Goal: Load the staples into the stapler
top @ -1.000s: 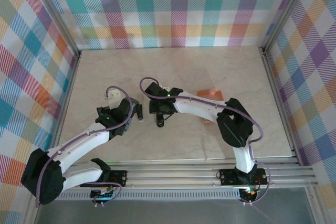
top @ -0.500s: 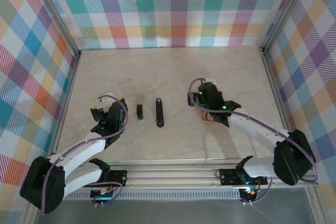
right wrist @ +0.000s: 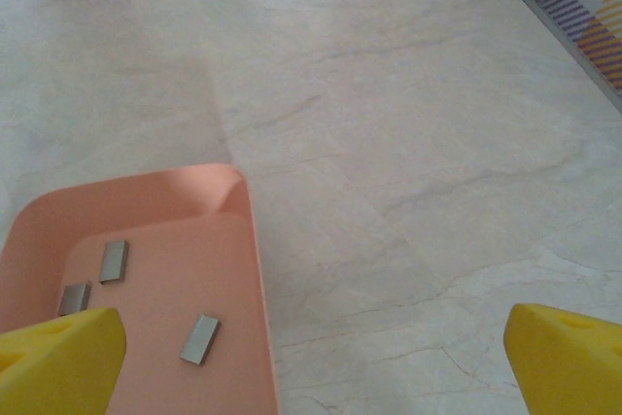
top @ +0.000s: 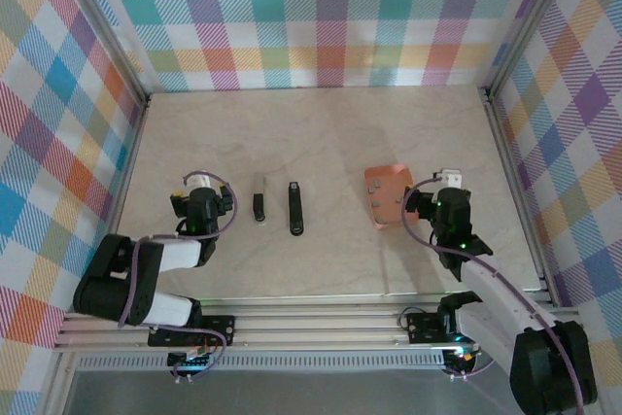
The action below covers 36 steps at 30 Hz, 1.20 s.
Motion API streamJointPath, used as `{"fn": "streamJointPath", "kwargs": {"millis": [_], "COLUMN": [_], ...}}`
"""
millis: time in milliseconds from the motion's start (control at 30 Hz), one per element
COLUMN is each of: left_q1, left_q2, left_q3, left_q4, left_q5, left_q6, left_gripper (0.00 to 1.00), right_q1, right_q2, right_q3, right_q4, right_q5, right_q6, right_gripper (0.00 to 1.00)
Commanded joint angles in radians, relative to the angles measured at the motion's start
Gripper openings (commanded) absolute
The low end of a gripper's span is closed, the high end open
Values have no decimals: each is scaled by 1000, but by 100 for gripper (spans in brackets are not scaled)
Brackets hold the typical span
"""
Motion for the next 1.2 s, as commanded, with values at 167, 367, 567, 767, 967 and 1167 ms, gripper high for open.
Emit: {"fn": "streamJointPath", "kwargs": {"millis": [167, 367, 567, 767, 967, 1167], "left_q1": [103, 101, 97, 96, 97, 96], "left_q2": [131, 130, 131, 133, 132, 132], "left_q3": [107, 111, 112, 114, 114, 114], "left_q4": [42, 35, 32, 32, 31, 31], "left_q5": [222, 221, 219, 218, 218, 218], "left_q6": [-20, -16, -13, -13, -12, -12], "left_gripper": [100, 100, 100, 100, 100, 100], "right_q1": [-100, -135, -159, -194, -195, -195], "right_q2": [264, 460, 632, 648, 646, 646], "right_q3": [-38, -4, 33, 90, 91, 91], "right_q4": [397, 635, 715, 632, 626, 626], "right_q5": [-124, -254, -319, -300, -302, -302], "right_q6": [-87, -137, -146, -88, -89, -89], "right_gripper": [99, 99, 99, 99, 99, 99]}}
